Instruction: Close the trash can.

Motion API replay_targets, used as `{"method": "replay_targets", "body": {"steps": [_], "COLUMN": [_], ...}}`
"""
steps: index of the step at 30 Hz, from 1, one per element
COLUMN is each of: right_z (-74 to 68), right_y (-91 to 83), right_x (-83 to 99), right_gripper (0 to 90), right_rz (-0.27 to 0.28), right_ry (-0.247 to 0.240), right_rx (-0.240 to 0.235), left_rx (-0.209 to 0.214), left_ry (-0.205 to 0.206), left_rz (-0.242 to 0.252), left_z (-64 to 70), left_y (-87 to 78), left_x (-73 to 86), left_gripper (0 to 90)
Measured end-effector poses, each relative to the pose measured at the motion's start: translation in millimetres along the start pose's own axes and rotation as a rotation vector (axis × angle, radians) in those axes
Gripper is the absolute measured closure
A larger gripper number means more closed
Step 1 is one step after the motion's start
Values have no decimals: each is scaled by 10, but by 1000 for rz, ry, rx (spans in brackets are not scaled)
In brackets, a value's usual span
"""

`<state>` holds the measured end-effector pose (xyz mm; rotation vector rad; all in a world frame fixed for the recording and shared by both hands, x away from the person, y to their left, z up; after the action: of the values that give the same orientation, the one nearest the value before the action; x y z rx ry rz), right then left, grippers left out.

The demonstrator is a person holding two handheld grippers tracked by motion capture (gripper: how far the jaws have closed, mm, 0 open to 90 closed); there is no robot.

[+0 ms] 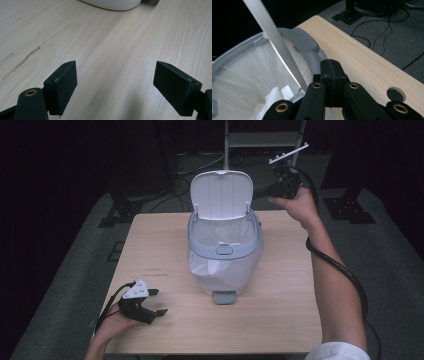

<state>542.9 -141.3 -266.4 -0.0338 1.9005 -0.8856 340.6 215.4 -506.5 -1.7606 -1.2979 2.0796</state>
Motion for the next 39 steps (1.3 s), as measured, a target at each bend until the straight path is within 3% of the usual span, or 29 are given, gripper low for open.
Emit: {"method": "replay_targets", "body": {"steps": [7,29,39], "right_z": [-85,-97,-245], "right_y": [14,59,58], "right_x": [-89,-125,-61], "right_gripper": [897,897,897], "right_rz": [10,30,35], "right_ry": [-24,-46,-98], "right_rx": [-14,-32,-107], "left_rx": [1,3,6], "left_ry": [-1,-12,-16], "left_rz": [0,-6,-7], "left_z": [2,-2,-4], "left_y": [-3,-2,-3], "left_x": [2,33,45], "left_gripper": [181,181,181]}}
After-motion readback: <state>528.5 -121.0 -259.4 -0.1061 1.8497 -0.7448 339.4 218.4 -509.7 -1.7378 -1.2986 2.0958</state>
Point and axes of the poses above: each handheld gripper's, and its own axes: y roughly forward along the jaws, x roughly out of its underside, z roughly to its right, the point moved 8 cm from there along y, roughly forward along the jaws, and after that the axes turned 2 degrees about -x, right-handed, at the moved point
